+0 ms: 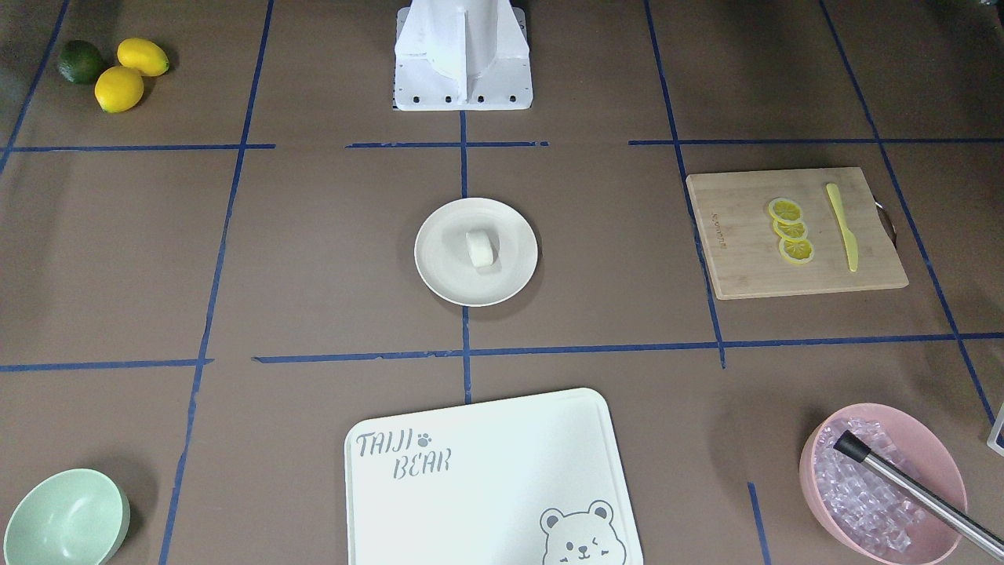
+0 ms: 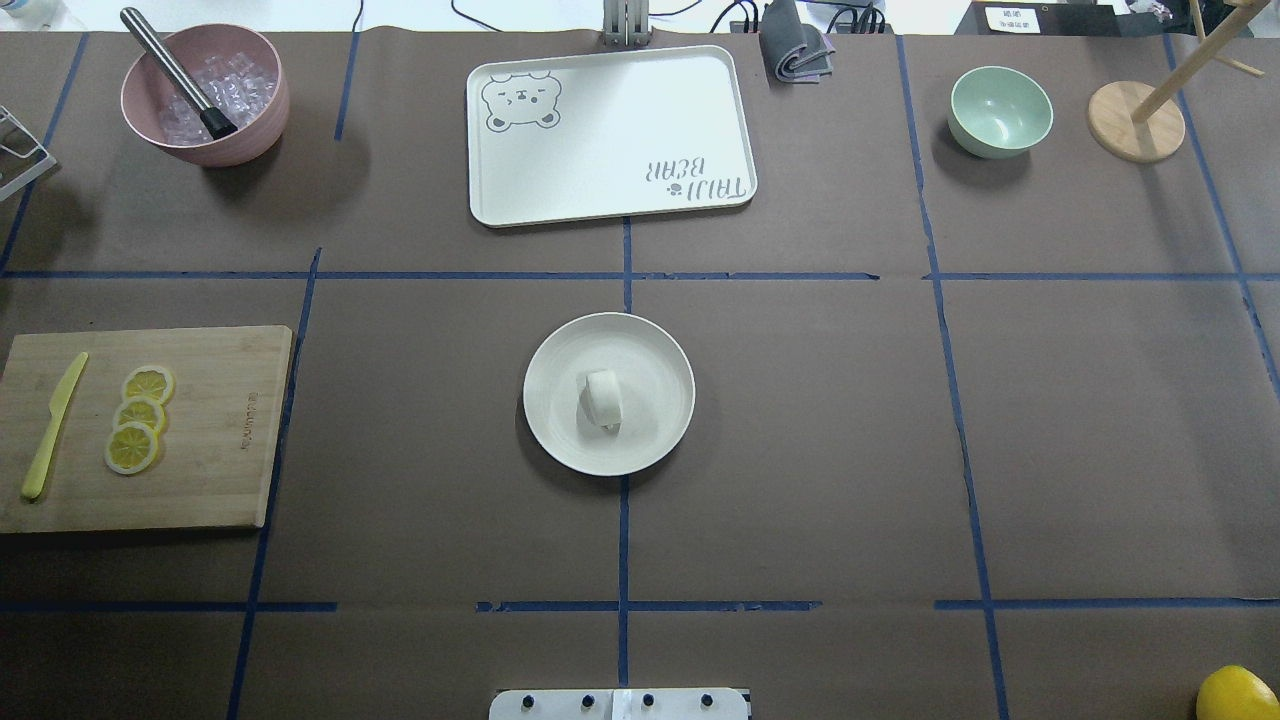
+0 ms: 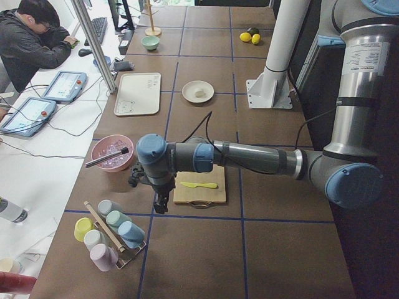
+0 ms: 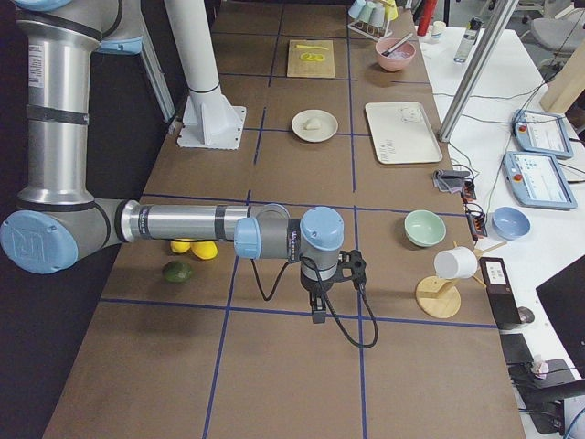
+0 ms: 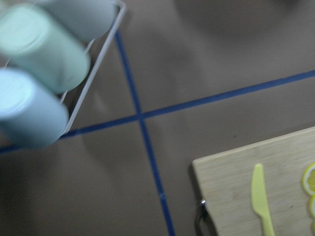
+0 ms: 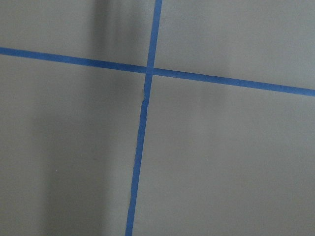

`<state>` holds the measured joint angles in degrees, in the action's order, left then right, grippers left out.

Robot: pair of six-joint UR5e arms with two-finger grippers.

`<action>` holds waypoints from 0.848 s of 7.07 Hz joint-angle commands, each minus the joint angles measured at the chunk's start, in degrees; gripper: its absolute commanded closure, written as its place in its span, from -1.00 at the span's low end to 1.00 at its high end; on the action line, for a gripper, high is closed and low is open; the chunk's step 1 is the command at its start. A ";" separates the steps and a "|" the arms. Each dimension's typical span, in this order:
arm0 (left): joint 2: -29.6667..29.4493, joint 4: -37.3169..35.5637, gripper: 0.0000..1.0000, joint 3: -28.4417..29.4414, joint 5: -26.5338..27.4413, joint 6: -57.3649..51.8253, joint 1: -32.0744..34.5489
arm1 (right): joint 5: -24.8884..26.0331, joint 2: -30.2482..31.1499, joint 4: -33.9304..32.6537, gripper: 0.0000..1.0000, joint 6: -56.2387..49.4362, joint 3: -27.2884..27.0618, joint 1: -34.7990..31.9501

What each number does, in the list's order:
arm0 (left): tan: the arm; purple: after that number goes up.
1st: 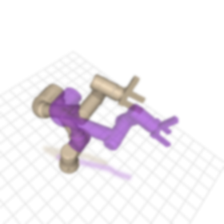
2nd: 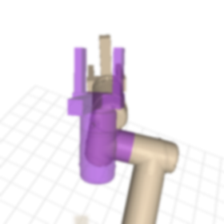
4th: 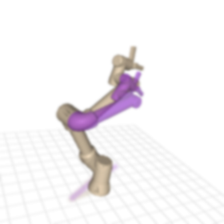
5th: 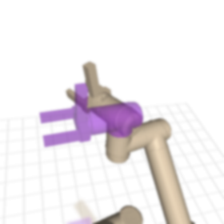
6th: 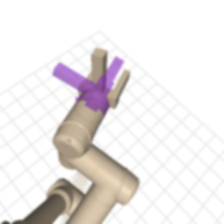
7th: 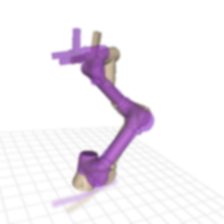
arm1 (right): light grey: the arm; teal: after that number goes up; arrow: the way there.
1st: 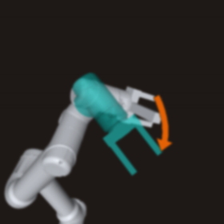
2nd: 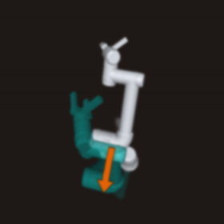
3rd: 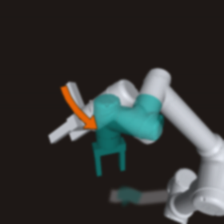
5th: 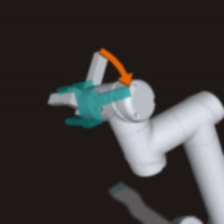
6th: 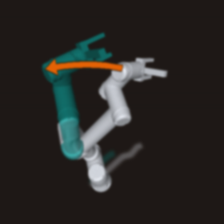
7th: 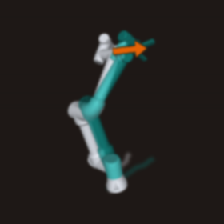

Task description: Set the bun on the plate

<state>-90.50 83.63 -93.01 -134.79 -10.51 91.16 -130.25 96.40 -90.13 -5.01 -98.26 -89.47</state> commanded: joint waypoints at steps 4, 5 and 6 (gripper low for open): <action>2.08 0.66 -1.00 1.08 -0.03 0.05 1.92 | 0.08 0.10 0.05 -1.00 -0.09 -0.09 0.00; 2.17 0.66 -1.00 1.17 0.14 -0.21 1.92 | -0.01 0.10 0.05 -1.00 -0.09 0.00 0.00; 2.26 0.57 -1.00 0.99 0.15 -0.30 1.92 | 0.08 0.10 0.05 -1.00 -0.09 0.00 0.00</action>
<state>-88.33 84.27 -91.91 -134.72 -10.64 93.08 -130.22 96.50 -90.09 -5.09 -98.30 -89.47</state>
